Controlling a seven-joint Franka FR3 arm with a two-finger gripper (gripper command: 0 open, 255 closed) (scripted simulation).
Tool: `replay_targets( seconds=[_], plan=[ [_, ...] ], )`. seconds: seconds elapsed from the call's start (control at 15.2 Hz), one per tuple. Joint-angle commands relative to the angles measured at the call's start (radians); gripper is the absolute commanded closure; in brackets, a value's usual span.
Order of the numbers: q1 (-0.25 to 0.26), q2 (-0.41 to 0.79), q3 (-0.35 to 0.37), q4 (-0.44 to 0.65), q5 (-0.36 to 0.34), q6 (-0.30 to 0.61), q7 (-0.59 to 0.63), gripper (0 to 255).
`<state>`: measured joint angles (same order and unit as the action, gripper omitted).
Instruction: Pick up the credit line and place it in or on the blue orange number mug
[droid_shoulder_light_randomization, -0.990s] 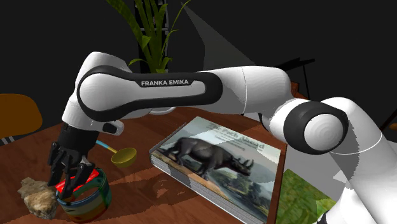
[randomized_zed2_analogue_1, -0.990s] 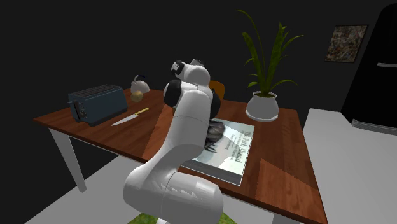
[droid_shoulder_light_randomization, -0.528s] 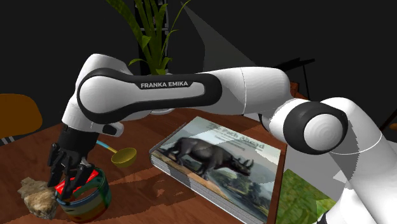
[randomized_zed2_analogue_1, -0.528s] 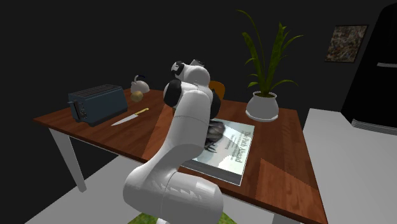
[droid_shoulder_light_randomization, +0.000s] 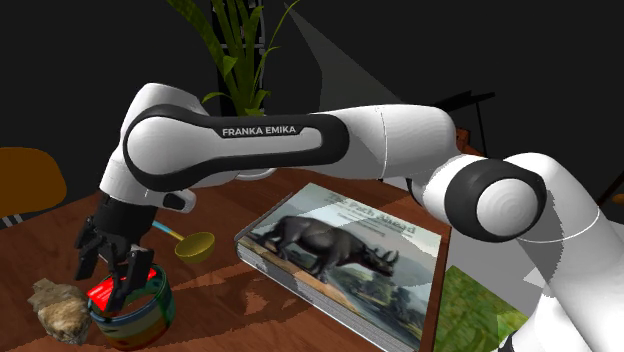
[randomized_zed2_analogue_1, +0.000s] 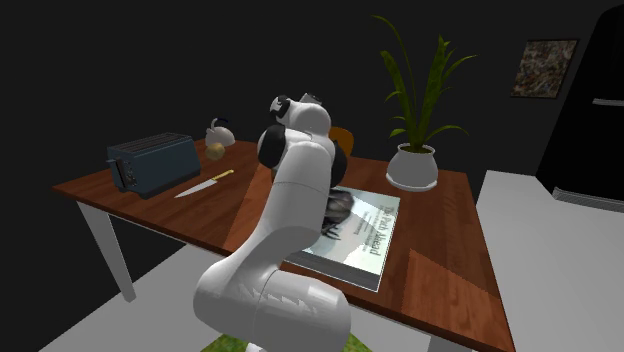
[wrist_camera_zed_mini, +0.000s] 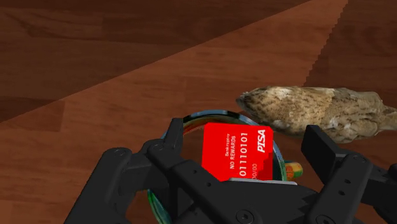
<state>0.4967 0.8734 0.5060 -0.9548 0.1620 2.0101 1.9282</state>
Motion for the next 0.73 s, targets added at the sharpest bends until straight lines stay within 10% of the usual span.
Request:
replay_targets(
  seconds=[0.0, 0.66],
  plan=[
    [-0.02, -0.03, 0.004, -0.01, 0.007, -0.025, -0.002, 0],
    [-0.04, -0.055, 0.008, 0.0, 0.013, -0.063, -0.004, 0]
  ],
)
